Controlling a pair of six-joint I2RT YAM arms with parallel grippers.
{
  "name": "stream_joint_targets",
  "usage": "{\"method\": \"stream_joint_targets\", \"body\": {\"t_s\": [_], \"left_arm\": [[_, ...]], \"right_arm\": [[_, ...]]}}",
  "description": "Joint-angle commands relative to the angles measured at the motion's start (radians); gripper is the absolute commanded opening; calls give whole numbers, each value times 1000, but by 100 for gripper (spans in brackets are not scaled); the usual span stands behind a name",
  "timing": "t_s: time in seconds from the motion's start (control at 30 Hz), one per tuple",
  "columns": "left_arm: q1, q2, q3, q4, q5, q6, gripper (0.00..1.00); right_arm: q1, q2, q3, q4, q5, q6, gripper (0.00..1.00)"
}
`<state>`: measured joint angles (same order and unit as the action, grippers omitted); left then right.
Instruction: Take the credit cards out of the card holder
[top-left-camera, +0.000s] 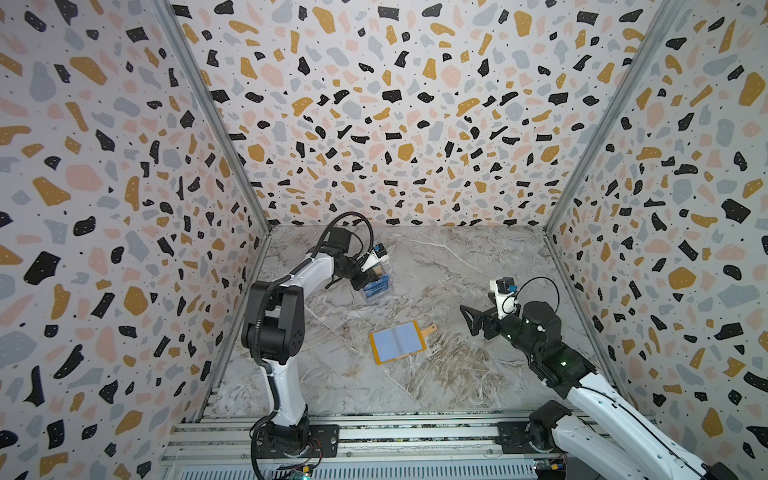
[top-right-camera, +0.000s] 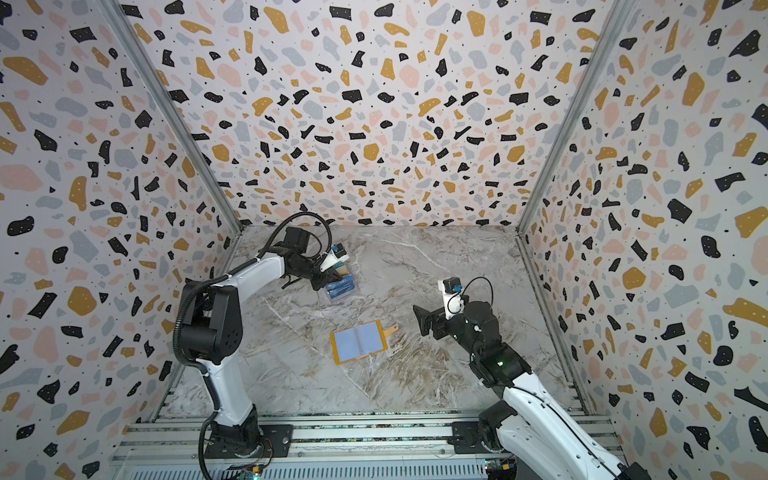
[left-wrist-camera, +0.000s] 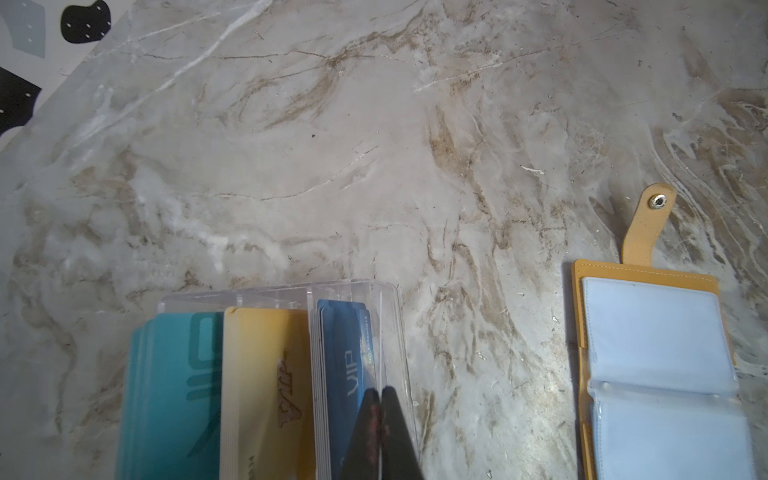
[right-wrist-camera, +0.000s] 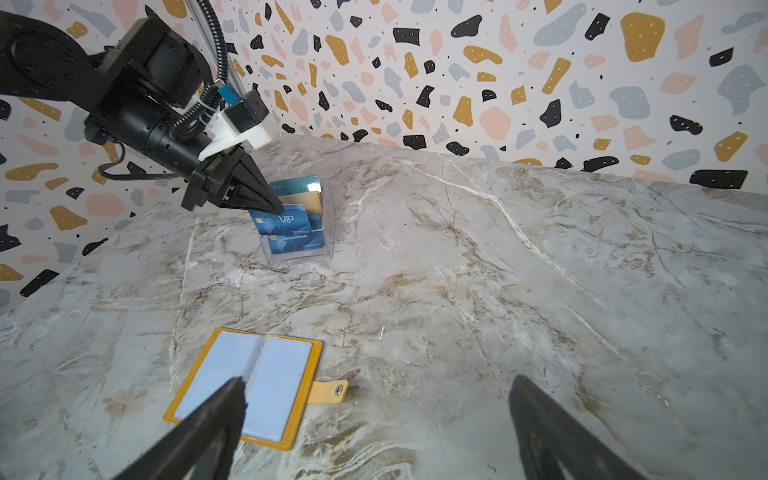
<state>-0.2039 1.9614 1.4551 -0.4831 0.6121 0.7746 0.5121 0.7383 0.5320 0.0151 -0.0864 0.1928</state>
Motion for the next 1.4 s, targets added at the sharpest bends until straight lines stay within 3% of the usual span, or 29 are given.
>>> {"method": "stream_joint_targets", "body": {"t_s": [0.0,0.2,0.87,1.37], "left_arm": [[4,26,-11,6,-6,15,0],[4,30,-26,37,-13,-9,0],[78,-52,-89,127,194,-59,0],[81,-28,-91,162,155,-112,0]], "right_arm": [[-3,-11,8,14,-7,-11,99],[-2,-20,7,13,-7,-9,99],[-2,-19,-1,25,-13,-6,99],[-3,-20,-1,26,-13,-6,99]]}}
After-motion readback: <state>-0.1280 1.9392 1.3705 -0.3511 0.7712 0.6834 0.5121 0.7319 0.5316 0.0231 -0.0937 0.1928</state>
